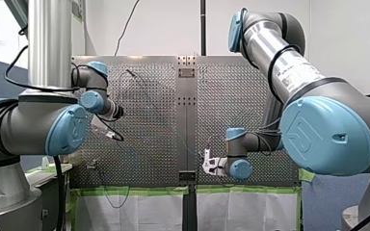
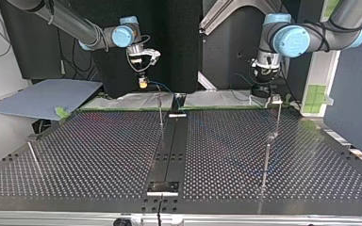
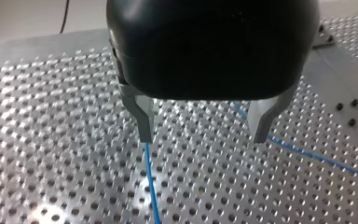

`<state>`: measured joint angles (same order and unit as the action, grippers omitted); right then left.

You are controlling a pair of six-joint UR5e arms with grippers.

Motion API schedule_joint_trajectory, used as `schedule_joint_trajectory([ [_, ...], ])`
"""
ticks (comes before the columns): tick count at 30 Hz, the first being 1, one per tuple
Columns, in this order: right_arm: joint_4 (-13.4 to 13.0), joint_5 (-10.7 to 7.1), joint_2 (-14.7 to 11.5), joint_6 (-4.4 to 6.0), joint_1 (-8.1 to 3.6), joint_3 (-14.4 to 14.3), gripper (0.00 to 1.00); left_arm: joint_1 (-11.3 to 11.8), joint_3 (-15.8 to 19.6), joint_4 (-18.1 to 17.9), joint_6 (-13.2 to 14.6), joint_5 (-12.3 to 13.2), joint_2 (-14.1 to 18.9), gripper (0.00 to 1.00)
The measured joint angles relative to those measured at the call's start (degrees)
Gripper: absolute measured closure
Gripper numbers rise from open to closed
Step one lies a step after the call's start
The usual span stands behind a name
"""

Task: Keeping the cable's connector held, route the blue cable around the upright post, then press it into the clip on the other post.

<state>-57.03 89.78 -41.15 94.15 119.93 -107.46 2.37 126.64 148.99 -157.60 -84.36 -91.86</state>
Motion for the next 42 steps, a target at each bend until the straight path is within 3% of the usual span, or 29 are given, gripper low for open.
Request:
schedule_joint_trajectory([
  [15, -0.38, -0.74, 0.07, 0.81, 0.0, 0.0, 1.0, 0.07, -0.7, 7.97, 8.04, 1.39, 8.08, 0.01],
  [19, -0.37, -0.78, 0.07, 0.82, 0.0, 0.0, 1.0, 0.22, -2.25, 9.73, 9.79, 1.43, 9.82, 0.01],
  [32, -0.37, -0.84, 0.12, 0.69, 0.01, 0.0, 1.0, -0.25, -8.72, 16.23, 16.3, -3.6, 15.11, 0.01],
  [42, -0.68, -0.83, 0.14, 0.87, 0.01, 0.0, 1.0, -0.92, -13.68, 21.16, 21.26, -3.41, 16.22, 0.01],
])
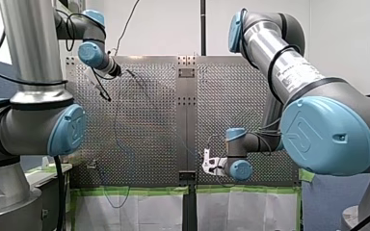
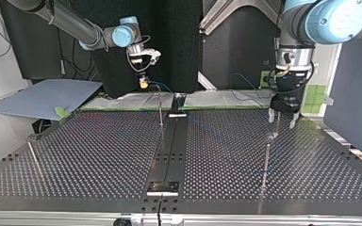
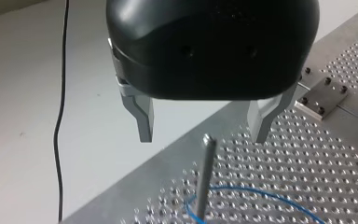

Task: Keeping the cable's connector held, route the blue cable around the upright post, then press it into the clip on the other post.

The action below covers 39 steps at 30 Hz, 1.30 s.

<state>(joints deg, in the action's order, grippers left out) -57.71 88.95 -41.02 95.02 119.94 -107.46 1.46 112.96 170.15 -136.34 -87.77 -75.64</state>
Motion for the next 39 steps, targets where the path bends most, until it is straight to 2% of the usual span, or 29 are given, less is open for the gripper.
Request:
schedule_joint_trajectory([
  [13, -0.13, -0.3, 0.0, -0.04, 0.01, 0.0, 1.0, -1.2, -6.09, 6.14, 6.1, 0.79, -1.91, 0.01],
  [31, -0.04, -0.88, 0.01, -0.34, -0.01, 0.06, 1.0, -3.47, -14.94, 14.98, 14.95, -0.11, -3.06, 0.01],
  [39, -0.08, -0.93, 0.01, -0.33, -0.01, 0.06, 1.0, -4.78, -18.71, 18.76, 18.72, -2.58, -4.72, 0.01],
])
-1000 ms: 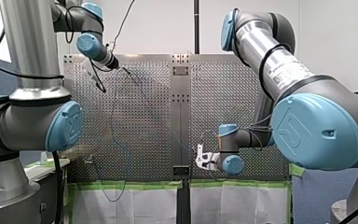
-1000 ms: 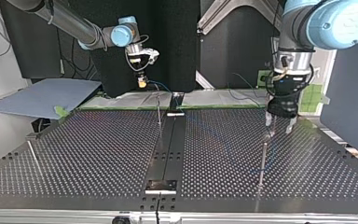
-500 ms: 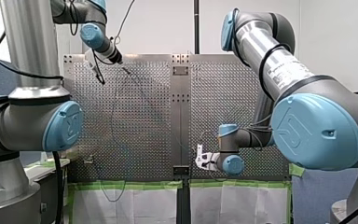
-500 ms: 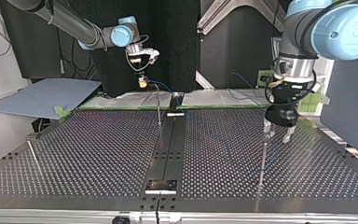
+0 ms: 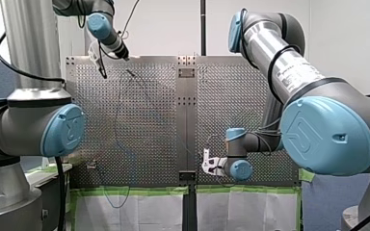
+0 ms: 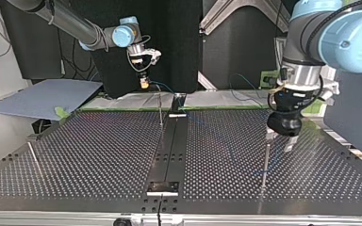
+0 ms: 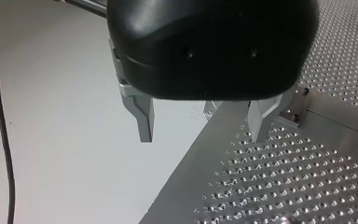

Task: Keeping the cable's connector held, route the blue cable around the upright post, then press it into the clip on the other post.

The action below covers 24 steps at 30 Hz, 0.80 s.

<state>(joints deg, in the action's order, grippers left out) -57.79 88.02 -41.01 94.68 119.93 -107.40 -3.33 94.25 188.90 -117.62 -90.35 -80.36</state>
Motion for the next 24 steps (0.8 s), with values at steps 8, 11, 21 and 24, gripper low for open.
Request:
schedule_joint_trajectory([
  [8, 0.17, -0.21, 0.0, 0.03, 0.07, -0.02, 1.0, -1.87, -3.89, 3.89, 3.89, -2.53, -1.98, 0.01],
  [11, 0.2, -0.21, 0.01, 0.05, 0.08, -0.01, 1.0, -2.59, -5.26, 5.26, 5.26, -2.96, -2.68, 0.01],
  [21, 0.36, -0.23, 0.0, 0.11, 0.1, 0.0, 1.0, -4.13, -9.93, 9.89, 9.93, -6.4, -4.72, 0.01],
  [24, 0.38, -0.22, 0.0, 0.15, 0.16, 0.0, 1.0, -4.27, -11.74, 11.7, 11.74, -7.52, -4.83, 0.01],
])
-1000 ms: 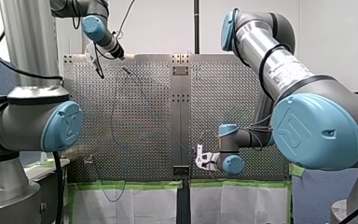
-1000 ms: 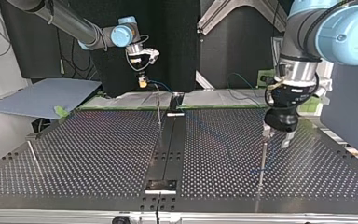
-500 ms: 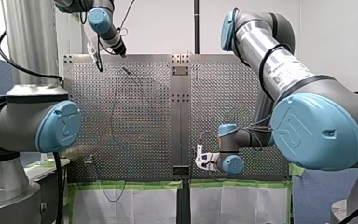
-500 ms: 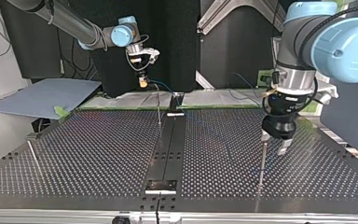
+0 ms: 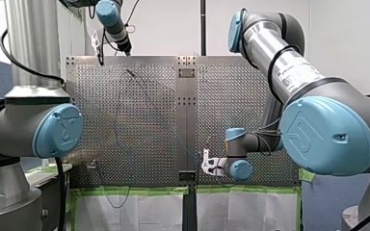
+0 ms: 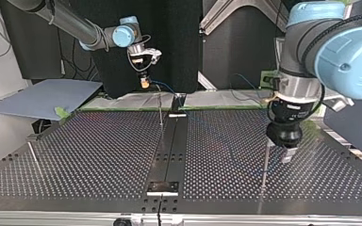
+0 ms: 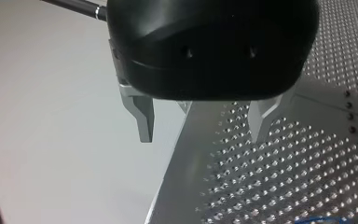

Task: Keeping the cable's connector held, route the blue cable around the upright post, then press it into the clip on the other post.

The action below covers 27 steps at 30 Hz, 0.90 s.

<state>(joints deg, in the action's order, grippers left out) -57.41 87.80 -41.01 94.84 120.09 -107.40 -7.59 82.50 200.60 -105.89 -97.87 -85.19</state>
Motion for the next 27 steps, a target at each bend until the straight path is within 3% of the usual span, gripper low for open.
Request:
schedule_joint_trajectory([
  [5, 0.0, 0.0, 0.0, 0.09, 0.08, -0.01, 1.0, -0.16, -3.24, 3.27, 2.25, -0.48, -0.13, 0.01],
  [11, 0.04, 0.0, 0.0, 0.1, 0.14, 0.02, 1.0, -1.12, -5.84, 6.34, 2.59, -0.56, -1.62, 0.01],
  [27, -0.01, -0.05, 0.0, 0.09, 0.12, -0.01, 1.0, -1.96, -5.2, 12.1, 3.42, -2.26, -4.92, 0.01],
])
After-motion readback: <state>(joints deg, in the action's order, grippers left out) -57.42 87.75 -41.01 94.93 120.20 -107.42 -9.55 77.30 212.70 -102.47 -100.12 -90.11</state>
